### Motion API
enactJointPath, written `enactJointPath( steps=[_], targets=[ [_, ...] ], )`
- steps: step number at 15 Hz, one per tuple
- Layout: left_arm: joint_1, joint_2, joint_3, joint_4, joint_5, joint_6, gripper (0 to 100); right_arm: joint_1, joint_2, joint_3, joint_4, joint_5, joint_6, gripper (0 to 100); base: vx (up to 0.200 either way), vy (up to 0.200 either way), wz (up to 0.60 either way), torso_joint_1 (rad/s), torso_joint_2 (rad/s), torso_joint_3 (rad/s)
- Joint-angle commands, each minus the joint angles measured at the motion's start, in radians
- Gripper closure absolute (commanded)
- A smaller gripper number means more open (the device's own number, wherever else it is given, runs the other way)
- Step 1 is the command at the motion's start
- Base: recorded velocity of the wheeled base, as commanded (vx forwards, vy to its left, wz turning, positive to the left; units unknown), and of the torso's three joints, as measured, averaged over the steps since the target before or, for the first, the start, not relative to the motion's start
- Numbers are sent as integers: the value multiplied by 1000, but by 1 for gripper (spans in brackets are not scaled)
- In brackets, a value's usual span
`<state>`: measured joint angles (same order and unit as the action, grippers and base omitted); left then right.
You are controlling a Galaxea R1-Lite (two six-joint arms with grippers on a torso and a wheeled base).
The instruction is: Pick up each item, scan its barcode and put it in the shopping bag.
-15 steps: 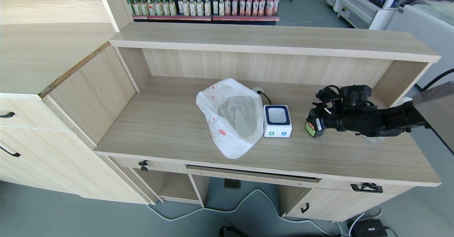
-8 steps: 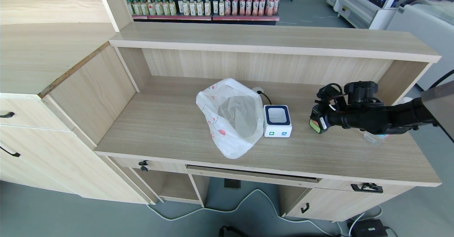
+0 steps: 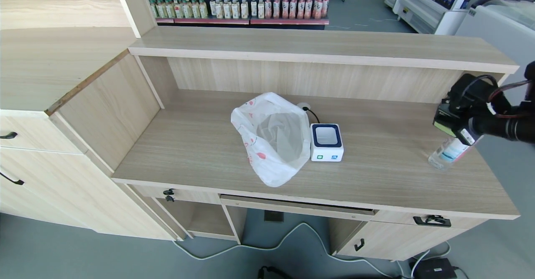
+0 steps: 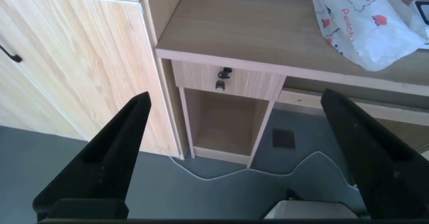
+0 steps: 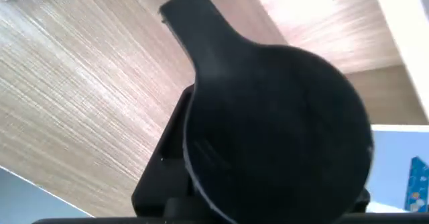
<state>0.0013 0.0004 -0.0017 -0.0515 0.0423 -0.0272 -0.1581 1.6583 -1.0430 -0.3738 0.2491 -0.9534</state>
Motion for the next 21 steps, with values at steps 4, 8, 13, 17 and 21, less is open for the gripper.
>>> enactJointPath(
  steps=[4,8,13,17,21],
  targets=[
    [0,0,0,-1,1,0,0,5,-427,391,-191,552,-729,100,0,0,0,0,0,0],
    [0,0,0,-1,1,0,0,307,-456,472,-318,639,-1234,100,0,0,0,0,0,0],
    [0,0,0,-1,1,0,0,693,-427,508,-586,639,-1484,100,0,0,0,0,0,0],
    [0,0,0,-1,1,0,0,764,-483,495,-588,636,-1598,100,0,0,0,0,0,0],
    [0,0,0,-1,1,0,0,775,-535,526,-573,637,-1614,100,0,0,0,0,0,0]
  ],
)
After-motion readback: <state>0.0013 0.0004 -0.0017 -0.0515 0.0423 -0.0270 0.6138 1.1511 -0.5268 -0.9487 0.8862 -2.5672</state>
